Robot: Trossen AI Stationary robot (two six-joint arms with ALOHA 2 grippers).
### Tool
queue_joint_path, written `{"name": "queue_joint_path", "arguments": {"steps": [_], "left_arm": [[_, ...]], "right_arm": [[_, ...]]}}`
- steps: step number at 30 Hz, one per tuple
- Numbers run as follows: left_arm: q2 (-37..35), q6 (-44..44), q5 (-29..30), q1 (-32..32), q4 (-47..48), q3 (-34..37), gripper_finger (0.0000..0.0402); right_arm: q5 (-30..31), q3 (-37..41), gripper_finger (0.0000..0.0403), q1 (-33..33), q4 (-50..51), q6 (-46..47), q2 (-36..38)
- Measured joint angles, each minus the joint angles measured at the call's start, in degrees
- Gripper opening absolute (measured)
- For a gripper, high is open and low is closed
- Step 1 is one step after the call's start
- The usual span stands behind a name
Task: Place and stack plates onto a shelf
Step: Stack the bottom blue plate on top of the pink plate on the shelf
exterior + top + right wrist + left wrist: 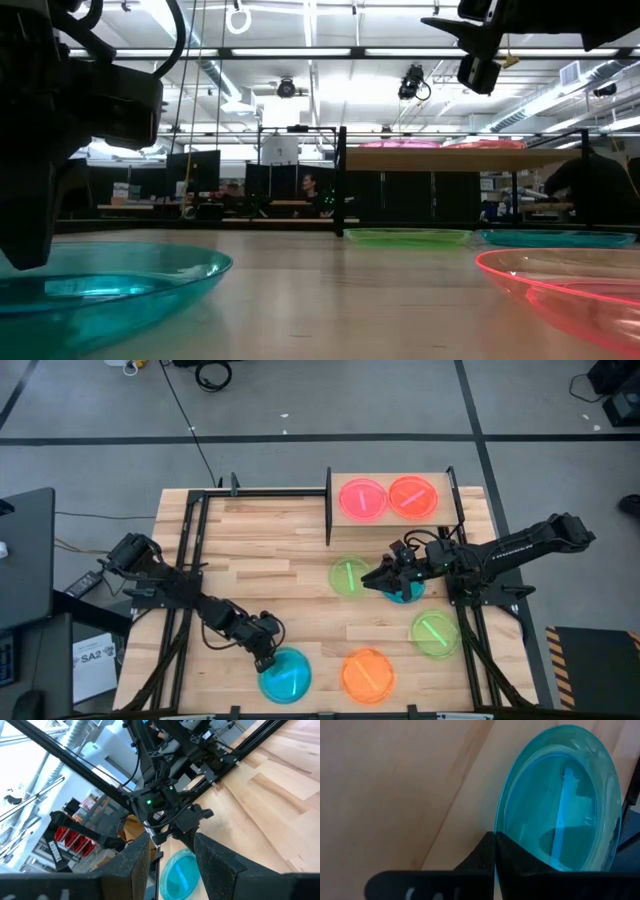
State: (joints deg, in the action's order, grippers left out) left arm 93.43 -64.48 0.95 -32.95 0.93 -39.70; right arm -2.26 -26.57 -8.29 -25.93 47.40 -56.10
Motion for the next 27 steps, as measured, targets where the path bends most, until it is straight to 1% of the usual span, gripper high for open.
{"name": "queue_joint_path", "arguments": {"steps": [6,13,24,27], "left_arm": [[-0.83,0.10,-0.11,0.18,-0.21,0.04,0.0006],[-4.49,0.78,-0.57,2.10,-0.16,0.07,0.0005],[-12.09,7.27,-0.82,8.27,-0.26,0.07,0.0003],[-13.99,9.15,-1.68,10.46,-0.07,0.07,0.0003]], "right_arm": [[0.33,0.00,0.0160,0.00,0.00,0.00,0.00],[1.39,0.00,0.0160,0.00,0.00,0.00,0.00],[1.51,0.00,0.0160,0.00,0.00,0.02,0.00],[3.42,0.00,0.0160,0.00,0.00,0.00,0.00]]}}
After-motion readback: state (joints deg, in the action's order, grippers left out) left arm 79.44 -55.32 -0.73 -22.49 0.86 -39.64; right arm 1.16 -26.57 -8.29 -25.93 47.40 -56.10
